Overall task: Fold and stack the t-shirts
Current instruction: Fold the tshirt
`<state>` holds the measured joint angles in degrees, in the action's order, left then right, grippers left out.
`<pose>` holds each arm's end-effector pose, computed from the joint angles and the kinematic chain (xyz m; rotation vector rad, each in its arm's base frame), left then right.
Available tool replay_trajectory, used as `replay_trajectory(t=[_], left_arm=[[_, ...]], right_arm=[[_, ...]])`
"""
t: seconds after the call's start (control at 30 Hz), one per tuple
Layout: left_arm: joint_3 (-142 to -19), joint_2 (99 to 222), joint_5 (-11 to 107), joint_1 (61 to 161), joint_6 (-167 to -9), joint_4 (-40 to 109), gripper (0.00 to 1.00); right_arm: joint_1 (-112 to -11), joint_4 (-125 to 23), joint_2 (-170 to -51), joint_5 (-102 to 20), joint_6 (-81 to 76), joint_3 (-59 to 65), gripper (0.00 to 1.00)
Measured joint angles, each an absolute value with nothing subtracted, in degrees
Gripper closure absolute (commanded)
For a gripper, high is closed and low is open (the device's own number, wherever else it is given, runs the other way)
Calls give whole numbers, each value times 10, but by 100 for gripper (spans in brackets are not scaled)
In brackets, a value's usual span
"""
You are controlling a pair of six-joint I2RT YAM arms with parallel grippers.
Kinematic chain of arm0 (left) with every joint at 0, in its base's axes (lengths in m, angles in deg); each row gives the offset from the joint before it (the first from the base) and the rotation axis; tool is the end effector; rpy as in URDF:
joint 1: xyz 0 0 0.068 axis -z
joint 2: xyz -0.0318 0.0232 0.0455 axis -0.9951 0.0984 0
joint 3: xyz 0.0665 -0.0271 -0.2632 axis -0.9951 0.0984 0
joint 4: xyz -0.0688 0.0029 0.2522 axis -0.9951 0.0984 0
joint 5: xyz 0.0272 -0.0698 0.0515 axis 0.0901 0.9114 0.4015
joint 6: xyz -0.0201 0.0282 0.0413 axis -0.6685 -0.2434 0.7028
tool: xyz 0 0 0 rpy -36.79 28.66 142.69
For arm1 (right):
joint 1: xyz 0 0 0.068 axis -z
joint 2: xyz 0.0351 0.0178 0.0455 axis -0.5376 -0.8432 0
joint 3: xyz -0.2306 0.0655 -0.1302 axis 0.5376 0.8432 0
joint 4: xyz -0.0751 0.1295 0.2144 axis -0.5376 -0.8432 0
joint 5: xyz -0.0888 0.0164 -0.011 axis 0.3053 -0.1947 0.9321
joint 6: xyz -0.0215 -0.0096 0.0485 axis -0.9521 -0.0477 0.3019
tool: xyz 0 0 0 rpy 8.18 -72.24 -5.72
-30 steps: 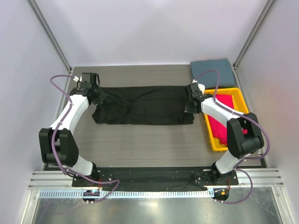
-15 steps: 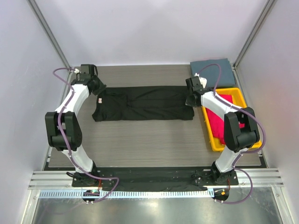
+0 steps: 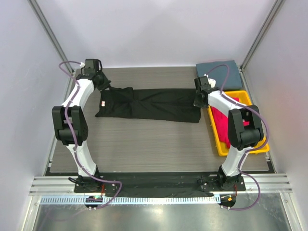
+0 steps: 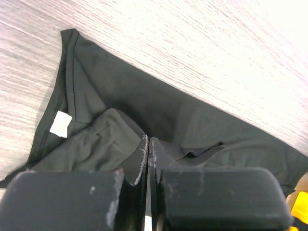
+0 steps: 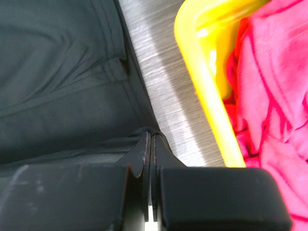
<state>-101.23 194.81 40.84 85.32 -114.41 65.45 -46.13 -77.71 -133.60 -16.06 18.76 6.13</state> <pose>0.4359 -0.0081 0.2729 -0.7445 2.2706 -0.3430 0.3721 0.0792 0.1997 0.4295 2.4900 -0.1089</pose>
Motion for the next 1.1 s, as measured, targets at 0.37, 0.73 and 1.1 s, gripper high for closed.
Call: replay_trajectory(t=[0.37,0.73,1.1], left_arm=[[-1058,2001,414,853,-1134,663,100],[-1105,2001,361,853,-1105,712,100],[-1147,2053,375,853,-1086,726,100]], right_arm=[[-448,-766,-1369,-181,166,30,99],[-448,-757,-1412,-202,150,1,99],[-447,-756,-1428,-202,144,-30,98]])
